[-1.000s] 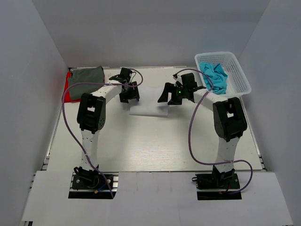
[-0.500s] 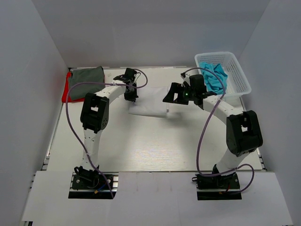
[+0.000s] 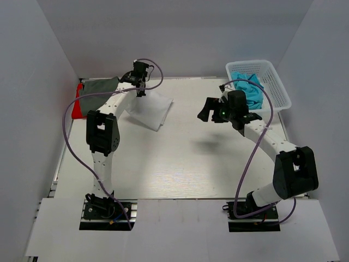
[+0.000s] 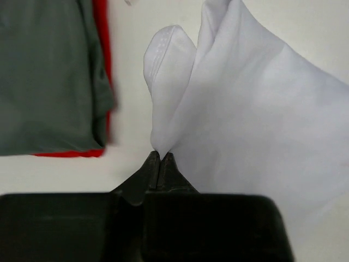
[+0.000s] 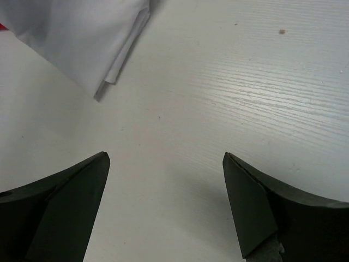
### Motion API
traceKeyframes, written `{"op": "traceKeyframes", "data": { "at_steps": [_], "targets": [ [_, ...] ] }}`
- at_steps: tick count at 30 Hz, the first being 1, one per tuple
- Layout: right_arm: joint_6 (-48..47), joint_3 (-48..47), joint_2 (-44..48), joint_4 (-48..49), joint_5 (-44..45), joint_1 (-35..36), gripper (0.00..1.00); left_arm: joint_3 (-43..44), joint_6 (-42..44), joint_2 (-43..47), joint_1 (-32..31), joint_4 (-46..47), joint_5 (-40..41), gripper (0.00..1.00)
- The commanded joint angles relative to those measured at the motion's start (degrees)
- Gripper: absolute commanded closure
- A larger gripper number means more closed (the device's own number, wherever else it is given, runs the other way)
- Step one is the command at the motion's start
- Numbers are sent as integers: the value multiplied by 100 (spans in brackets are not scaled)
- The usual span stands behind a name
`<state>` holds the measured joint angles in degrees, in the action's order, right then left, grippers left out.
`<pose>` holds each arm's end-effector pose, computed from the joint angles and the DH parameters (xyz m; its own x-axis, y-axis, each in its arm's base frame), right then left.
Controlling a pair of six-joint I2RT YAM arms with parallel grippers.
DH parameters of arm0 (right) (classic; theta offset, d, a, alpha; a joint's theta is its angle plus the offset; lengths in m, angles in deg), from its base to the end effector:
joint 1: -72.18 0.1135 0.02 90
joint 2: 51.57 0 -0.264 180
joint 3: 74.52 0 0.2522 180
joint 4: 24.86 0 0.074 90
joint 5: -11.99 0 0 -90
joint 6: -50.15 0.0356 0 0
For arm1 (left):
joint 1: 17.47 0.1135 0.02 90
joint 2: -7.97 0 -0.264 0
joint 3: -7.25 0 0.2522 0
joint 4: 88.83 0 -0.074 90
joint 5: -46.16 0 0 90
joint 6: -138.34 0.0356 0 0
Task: Fold and stack the t-shirts
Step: Put the neatly folded tshirt into the corner of the board with the left arm
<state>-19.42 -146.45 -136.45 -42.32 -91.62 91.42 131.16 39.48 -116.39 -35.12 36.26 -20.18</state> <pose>0.3144 0.1186 0.2650 -0.6265 0.1407 -0.7666 -0.3129 0.8555 0.4127 0.4634 -0.1325 0.2417 -0.7839 0.1014 -0.6125 -0.0611 0.9692 0.2387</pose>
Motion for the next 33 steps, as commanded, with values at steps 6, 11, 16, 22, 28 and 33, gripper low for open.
{"op": "traceKeyframes", "data": {
  "at_steps": [6,11,16,22,28,33],
  "targets": [
    [-258,25,402,-95,130,-35,10,1464,1061,61,464,-51,603,100],
    [-258,43,560,-113,209,-26,10,1712,1325,69,753,88,684,100],
    [-399,-36,648,-218,350,-26,10,1773,1633,184,860,195,762,100],
    [-399,-10,780,-157,157,-17,10,1826,1511,403,1079,247,623,100],
    [-364,-10,842,-7,-133,-17,10,2072,1510,605,1141,247,570,100],
    [-364,43,956,10,-151,-26,10,2072,1616,667,1308,370,570,100]
  ]
}}
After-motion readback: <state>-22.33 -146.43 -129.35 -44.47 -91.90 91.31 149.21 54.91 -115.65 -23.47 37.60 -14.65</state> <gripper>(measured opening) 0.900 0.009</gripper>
